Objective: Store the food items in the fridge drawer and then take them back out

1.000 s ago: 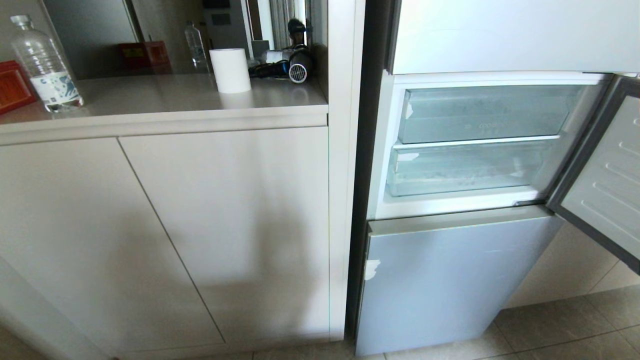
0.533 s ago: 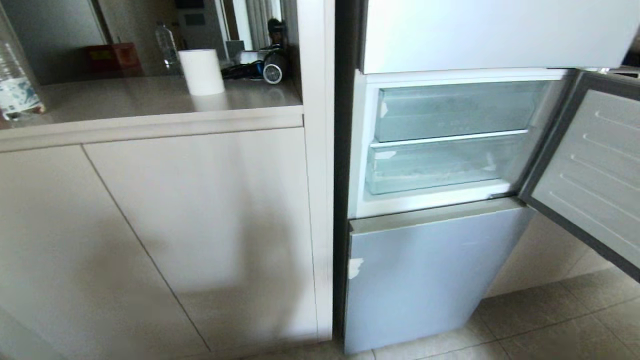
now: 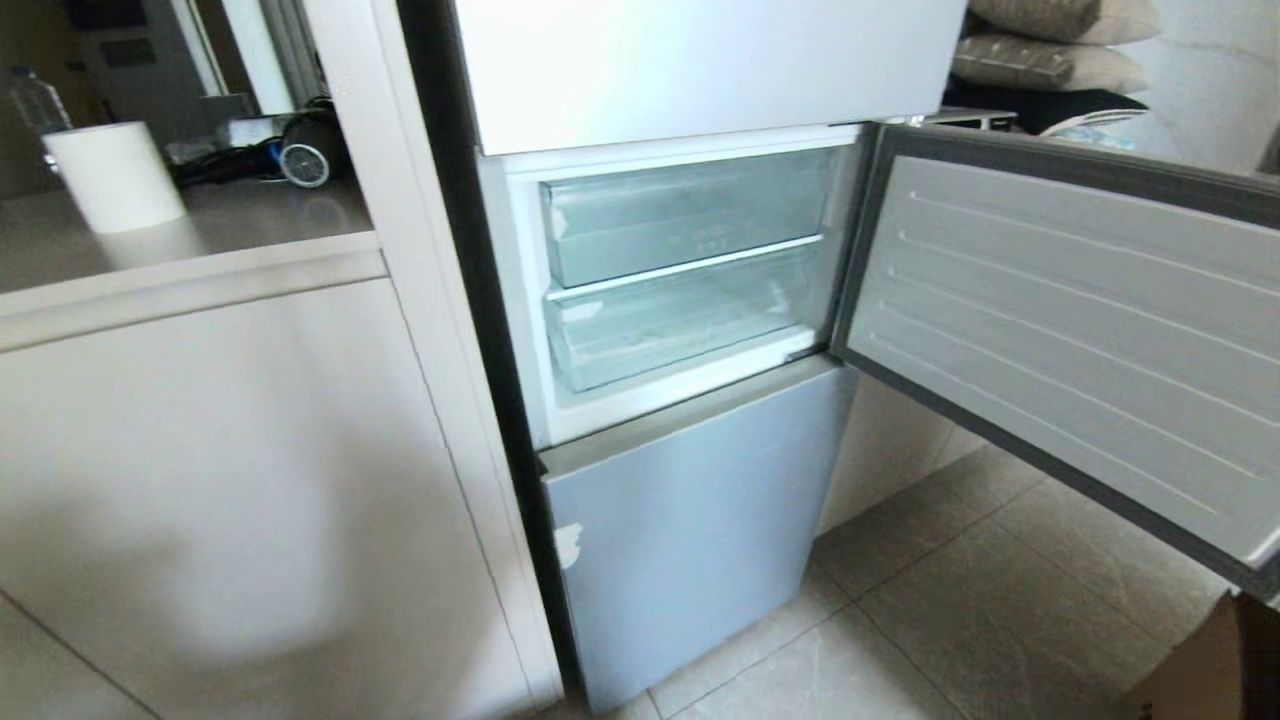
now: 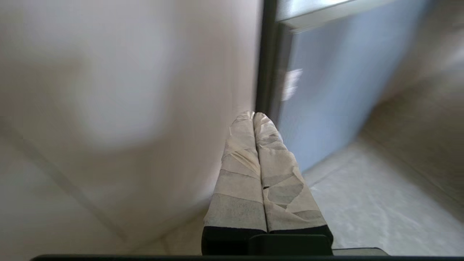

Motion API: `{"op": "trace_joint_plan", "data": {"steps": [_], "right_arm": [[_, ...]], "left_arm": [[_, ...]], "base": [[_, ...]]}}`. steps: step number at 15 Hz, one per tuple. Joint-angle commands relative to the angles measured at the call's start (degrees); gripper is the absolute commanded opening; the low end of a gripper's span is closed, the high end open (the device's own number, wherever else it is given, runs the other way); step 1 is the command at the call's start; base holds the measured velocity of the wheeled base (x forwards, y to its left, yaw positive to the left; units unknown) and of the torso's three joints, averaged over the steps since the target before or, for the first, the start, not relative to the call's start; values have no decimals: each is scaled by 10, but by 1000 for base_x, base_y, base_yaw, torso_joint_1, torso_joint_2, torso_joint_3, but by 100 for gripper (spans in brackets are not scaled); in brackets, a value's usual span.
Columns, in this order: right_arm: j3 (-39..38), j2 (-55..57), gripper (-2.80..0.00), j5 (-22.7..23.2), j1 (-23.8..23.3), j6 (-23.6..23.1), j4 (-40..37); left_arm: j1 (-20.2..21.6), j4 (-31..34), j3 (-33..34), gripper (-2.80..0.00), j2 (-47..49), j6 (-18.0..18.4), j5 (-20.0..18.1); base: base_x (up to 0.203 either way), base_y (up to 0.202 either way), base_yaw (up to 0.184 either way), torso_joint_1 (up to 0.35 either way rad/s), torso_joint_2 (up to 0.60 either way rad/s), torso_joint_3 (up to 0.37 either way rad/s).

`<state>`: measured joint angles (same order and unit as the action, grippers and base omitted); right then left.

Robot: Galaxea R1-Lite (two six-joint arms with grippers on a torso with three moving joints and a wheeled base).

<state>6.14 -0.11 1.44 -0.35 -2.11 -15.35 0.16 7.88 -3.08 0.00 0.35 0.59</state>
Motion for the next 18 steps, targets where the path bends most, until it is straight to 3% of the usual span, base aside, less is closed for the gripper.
{"op": "trace_joint_plan", "data": {"steps": [1, 5, 8, 11, 15, 18], "right_arm": [[0, 1, -280, -1, 0, 1, -1], [-1, 1, -280, -2, 0, 0, 0], [11, 1, -280, -37, 0, 0, 7], [102, 92, -280, -91, 0, 36, 10], [313, 334, -280, -135, -2, 135, 11], [446, 482, -280, -151, -41, 182, 24]], "left_arm": [[0, 0, 0, -280, 1, 0, 0], [0, 0, 0, -280, 1, 0, 0], [0, 0, 0, -280, 1, 0, 0], [0, 0, 0, -280, 1, 0, 0], [0, 0, 0, -280, 1, 0, 0], [0, 0, 0, -280, 1, 0, 0]], "base": [[-3, 3, -178, -2, -2, 7], [-2, 5, -144, 3, 3, 2], [0, 0, 0, 0, 0, 0], [0, 0, 0, 0, 0, 0], [0, 0, 0, 0, 0, 0], [0, 0, 0, 0, 0, 0]]}}
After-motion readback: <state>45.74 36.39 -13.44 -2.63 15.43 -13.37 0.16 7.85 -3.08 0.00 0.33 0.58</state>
